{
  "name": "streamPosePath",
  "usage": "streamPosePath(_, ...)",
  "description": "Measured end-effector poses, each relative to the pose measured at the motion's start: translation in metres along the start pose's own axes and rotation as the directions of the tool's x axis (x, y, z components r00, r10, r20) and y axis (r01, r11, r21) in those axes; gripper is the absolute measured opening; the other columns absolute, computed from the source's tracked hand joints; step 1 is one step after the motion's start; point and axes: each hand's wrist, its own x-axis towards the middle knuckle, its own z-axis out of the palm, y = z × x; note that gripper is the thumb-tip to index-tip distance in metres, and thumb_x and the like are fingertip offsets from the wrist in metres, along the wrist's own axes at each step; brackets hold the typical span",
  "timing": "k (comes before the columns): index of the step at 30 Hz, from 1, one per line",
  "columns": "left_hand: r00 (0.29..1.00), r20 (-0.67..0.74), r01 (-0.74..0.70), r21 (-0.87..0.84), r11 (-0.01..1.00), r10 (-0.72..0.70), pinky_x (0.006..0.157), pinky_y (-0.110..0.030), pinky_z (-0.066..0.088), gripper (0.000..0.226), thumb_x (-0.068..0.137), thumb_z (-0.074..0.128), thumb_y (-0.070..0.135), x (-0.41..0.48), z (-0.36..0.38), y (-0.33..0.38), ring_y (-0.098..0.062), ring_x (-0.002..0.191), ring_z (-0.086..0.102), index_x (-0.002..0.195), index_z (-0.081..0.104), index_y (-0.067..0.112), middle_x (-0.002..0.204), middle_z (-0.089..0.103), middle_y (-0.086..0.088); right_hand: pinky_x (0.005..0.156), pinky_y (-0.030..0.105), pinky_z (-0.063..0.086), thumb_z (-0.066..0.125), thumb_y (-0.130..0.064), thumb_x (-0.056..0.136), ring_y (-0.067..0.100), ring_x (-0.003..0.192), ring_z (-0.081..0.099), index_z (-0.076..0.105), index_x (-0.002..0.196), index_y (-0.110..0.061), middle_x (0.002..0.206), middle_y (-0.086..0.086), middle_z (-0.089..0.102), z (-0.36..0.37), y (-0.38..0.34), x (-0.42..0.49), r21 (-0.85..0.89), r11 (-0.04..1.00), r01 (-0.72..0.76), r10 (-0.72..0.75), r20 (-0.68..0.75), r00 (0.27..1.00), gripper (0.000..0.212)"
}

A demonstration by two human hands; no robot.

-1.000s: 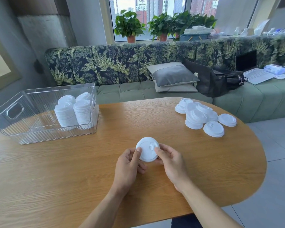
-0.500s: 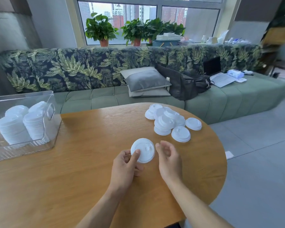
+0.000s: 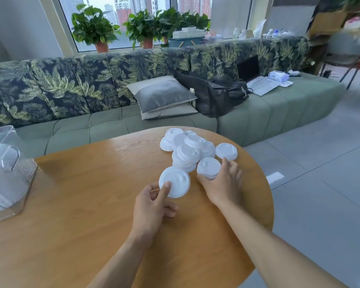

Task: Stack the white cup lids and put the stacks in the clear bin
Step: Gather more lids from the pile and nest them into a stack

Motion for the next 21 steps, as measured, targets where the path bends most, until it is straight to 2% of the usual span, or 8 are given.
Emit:
streamPosePath(4, 1.0, -0.003, -0.006, -0.014, 1.0, 0.006, 0.052, -0.027, 0.057, 0.036, 0.096, 0.07, 0.044, 0.002, 0.002, -0.001, -0.026, 0.062, 0.074, 0.115, 0.064, 0.014, 0.077, 0.077, -0.014, 0.114, 0.039, 0.032, 0.071, -0.06, 0.084, 0.029, 0.132, 0.038, 0.046, 0.146, -0.02, 0.15, 0.007, 0.04, 0.004, 0.002, 0.004, -0.023, 1.0, 0.005, -0.005, -0.021, 1.0, 0.077)
streamPosePath(6, 1.0, -0.009, -0.013, -0.023, 1.0, 0.013, 0.053, -0.028, 0.057, 0.036, 0.096, 0.07, 0.043, 0.001, 0.0, -0.001, -0.027, 0.063, 0.074, 0.115, 0.064, 0.014, 0.076, 0.077, -0.015, 0.114, 0.04, 0.033, 0.075, -0.056, 0.083, 0.028, 0.131, 0.038, 0.049, 0.142, -0.02, 0.148, 0.006, 0.043, 0.004, 0.002, 0.0, 0.043, 0.999, 0.03, -0.027, -0.061, 0.998, 0.074)
streamPosePath(8, 0.999, -0.026, -0.024, -0.039, 0.999, 0.023, 0.053, -0.029, 0.058, 0.034, 0.097, 0.07, 0.042, -0.003, -0.001, -0.001, -0.026, 0.062, 0.073, 0.114, 0.065, 0.013, 0.076, 0.076, -0.015, 0.112, 0.042, 0.036, 0.081, -0.049, 0.08, 0.026, 0.13, 0.04, 0.05, 0.139, -0.019, 0.143, 0.005, 0.05, 0.002, 0.003, -0.005, 0.203, 0.977, 0.066, -0.044, -0.112, 0.993, 0.073)
streamPosePath(11, 0.999, -0.048, -0.025, -0.067, 0.997, 0.022, 0.054, -0.029, 0.058, 0.033, 0.098, 0.069, 0.04, -0.01, -0.002, 0.001, -0.024, 0.061, 0.072, 0.112, 0.066, 0.01, 0.077, 0.076, -0.016, 0.106, 0.042, 0.046, 0.089, -0.037, 0.076, 0.019, 0.125, 0.05, 0.049, 0.133, -0.024, 0.133, -0.002, 0.055, -0.002, 0.002, -0.018, 0.485, 0.871, 0.078, -0.031, -0.103, 0.994, 0.071)
streamPosePath(15, 1.0, -0.02, 0.015, -0.11, 0.994, -0.017, 0.055, -0.028, 0.058, 0.036, 0.101, 0.065, 0.039, -0.023, -0.008, 0.006, -0.024, 0.062, 0.071, 0.114, 0.064, 0.006, 0.085, 0.075, -0.022, 0.095, 0.028, 0.05, 0.093, -0.025, 0.071, 0.01, 0.115, 0.056, 0.045, 0.122, -0.032, 0.125, -0.006, 0.053, -0.002, -0.002, -0.045, 0.582, 0.8, 0.145, -0.068, -0.152, 0.986, 0.07)
streamPosePath(18, 0.997, 0.061, 0.047, -0.158, 0.986, -0.037, 0.059, -0.032, 0.061, 0.038, 0.103, 0.059, 0.036, -0.035, -0.017, 0.009, -0.024, 0.067, 0.072, 0.119, 0.059, 0.001, 0.084, 0.073, -0.007, 0.091, 0.023, 0.049, 0.092, -0.018, 0.072, 0.01, 0.112, 0.058, 0.044, 0.122, -0.028, 0.123, -0.005, 0.053, 0.004, -0.008, -0.064, 0.611, 0.775, 0.161, -0.09, -0.145, 0.985, 0.07)
streamPosePath(21, 0.993, 0.094, 0.081, -0.188, 0.979, -0.064, 0.062, -0.035, 0.062, 0.038, 0.104, 0.058, 0.035, -0.046, -0.034, 0.009, -0.025, 0.072, 0.072, 0.122, 0.057, 0.001, 0.091, 0.071, -0.005, 0.078, 0.009, 0.048, 0.093, -0.014, 0.071, 0.0, 0.102, 0.061, 0.043, 0.12, -0.026, 0.115, -0.012, 0.058, 0.01, -0.017, -0.079, 0.635, 0.761, 0.129, -0.09, -0.092, 0.992, 0.071)
